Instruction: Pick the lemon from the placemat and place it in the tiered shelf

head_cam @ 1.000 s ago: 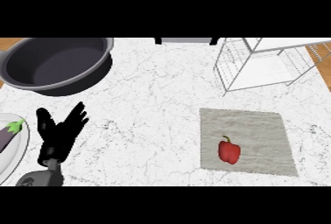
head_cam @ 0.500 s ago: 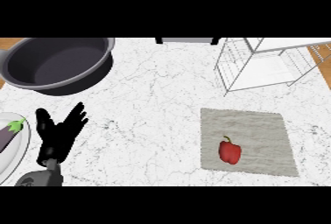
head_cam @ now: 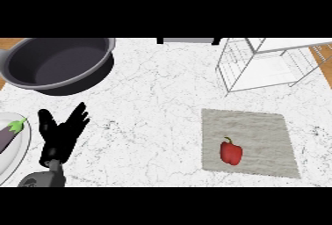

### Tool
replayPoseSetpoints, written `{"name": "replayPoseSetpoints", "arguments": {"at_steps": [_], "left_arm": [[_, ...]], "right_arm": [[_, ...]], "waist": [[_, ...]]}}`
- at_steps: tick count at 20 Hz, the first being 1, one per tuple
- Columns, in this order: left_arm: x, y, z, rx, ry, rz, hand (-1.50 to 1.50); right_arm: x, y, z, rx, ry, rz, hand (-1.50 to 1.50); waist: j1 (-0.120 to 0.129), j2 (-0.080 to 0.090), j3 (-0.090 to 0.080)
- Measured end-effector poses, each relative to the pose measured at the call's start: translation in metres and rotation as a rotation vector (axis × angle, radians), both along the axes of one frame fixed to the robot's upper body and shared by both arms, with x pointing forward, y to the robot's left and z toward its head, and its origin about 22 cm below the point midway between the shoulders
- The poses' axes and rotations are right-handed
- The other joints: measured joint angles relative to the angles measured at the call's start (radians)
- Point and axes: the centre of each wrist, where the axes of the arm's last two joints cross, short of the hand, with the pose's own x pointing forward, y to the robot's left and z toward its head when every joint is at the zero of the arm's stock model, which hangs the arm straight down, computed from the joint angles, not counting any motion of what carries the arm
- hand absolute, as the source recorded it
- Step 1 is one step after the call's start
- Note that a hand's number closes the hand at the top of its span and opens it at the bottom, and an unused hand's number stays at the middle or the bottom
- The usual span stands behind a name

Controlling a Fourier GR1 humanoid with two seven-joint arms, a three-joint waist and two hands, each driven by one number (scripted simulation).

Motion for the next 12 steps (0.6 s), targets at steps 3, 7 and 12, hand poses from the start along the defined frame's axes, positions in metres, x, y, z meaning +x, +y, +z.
{"name": "replayPoseSetpoints", "arguments": {"at_steps": [3,7,12], "left_arm": [[-0.003,0.001,0.002,0.000,0.003,-0.005,0.00],[-0.002,-0.003,-0.001,0.001,-0.006,-0.003,0.00],[-0.001,-0.003,0.000,0.007,-0.005,-0.007,0.00]], "right_arm": [[0.006,-0.004,-0.005,0.003,-0.018,0.000,1.50],[0.013,-0.005,-0.005,0.020,-0.038,0.021,1.50],[0.018,-0.006,-0.009,0.011,-0.039,0.042,1.50]], "waist": [[0.002,0.001,-0.001],[0.004,0.003,0.000],[0.004,0.002,0.000]]}}
